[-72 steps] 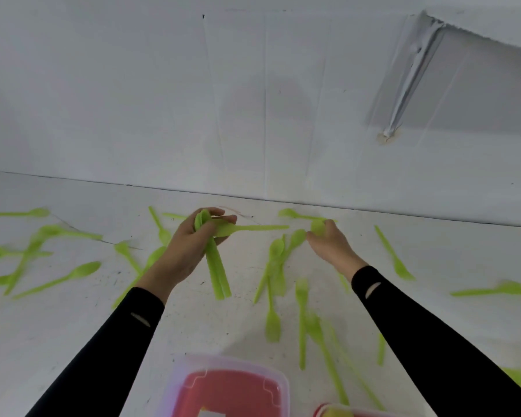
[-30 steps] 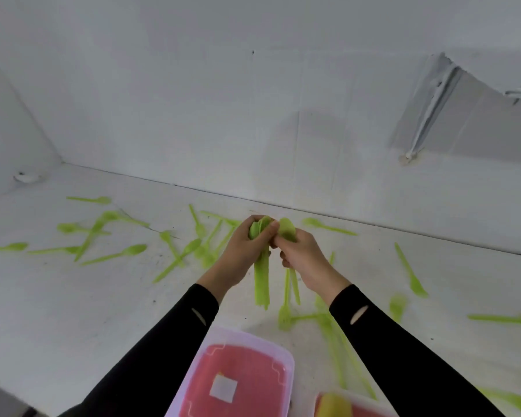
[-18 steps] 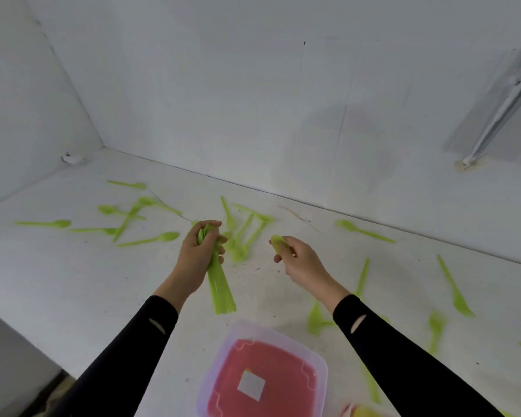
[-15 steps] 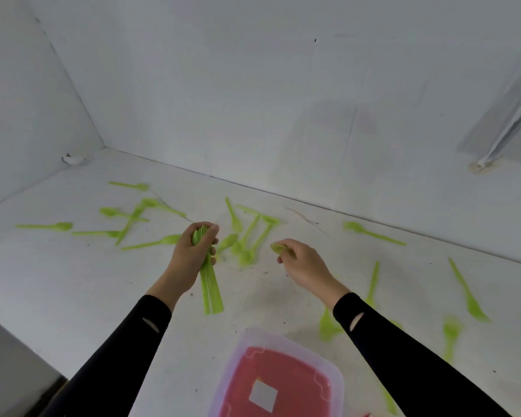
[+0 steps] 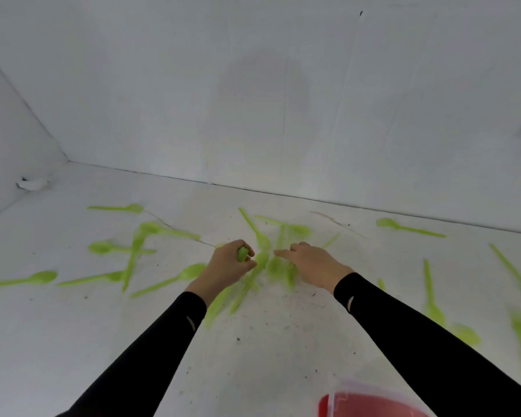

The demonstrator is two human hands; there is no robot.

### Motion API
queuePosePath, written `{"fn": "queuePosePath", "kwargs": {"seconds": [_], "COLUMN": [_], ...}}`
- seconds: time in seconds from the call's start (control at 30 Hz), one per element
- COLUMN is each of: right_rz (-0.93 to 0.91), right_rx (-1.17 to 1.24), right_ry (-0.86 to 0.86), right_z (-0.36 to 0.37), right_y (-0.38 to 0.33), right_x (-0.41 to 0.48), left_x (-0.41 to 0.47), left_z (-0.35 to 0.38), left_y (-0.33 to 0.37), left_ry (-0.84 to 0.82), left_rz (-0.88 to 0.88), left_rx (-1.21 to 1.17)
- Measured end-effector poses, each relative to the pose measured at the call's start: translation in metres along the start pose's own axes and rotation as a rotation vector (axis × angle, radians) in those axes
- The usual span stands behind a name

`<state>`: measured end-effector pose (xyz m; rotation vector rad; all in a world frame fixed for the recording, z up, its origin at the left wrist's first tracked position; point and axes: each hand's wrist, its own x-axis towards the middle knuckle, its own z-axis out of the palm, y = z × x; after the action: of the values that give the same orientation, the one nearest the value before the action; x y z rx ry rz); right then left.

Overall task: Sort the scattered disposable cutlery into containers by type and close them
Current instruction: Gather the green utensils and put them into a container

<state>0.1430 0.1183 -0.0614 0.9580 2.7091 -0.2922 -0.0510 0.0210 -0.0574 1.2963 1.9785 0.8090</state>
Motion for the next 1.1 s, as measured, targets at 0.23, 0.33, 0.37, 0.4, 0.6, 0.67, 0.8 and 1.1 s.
{"fn": "queuePosePath", "kwargs": {"seconds": [0.23,0.33,0.37,0.4,0.6,0.67,0.8,1.1], "right_rz": [-0.007,0.017,0.024,0.021,-0.079,-0.102,-0.120,0.153], "right_rx": [-0.167,-0.239,-0.249,-0.262,-0.336,-0.308,-0.256,0.882], "right_ry": [0.036,0.051,0.067,0.097,0.342,0.402,0.534,0.582], "right_z": [0.004,0.000,-0.001,0.000,0.017,0.023,0.024,-0.025], "right_y": [-0.004,-0.008,-0.007,-0.006,0.005,0.008,0.008,-0.013], "right_x": [0.011,0.017,0.018,0.019,0.013,0.008,-0.001,-0.039], "left_x": [0.028,0.034,0.036,0.038,0.038,0.037,0.032,0.027], "left_z": [0.027,0.029,0.028,0.026,0.020,0.022,0.027,0.024], "left_y": [-0.004,-0.006,-0.007,-0.008,-0.015,-0.013,-0.009,-0.008], "left_ry": [-0.091,-0.114,-0.115,-0.118,-0.104,-0.099,-0.075,-0.050], "left_rz": [0.072,0.084,0.082,0.078,0.123,0.143,0.199,0.221], "left_rx": [0.314,0.399,0.417,0.422,0.422,0.502,0.618,0.823]}}
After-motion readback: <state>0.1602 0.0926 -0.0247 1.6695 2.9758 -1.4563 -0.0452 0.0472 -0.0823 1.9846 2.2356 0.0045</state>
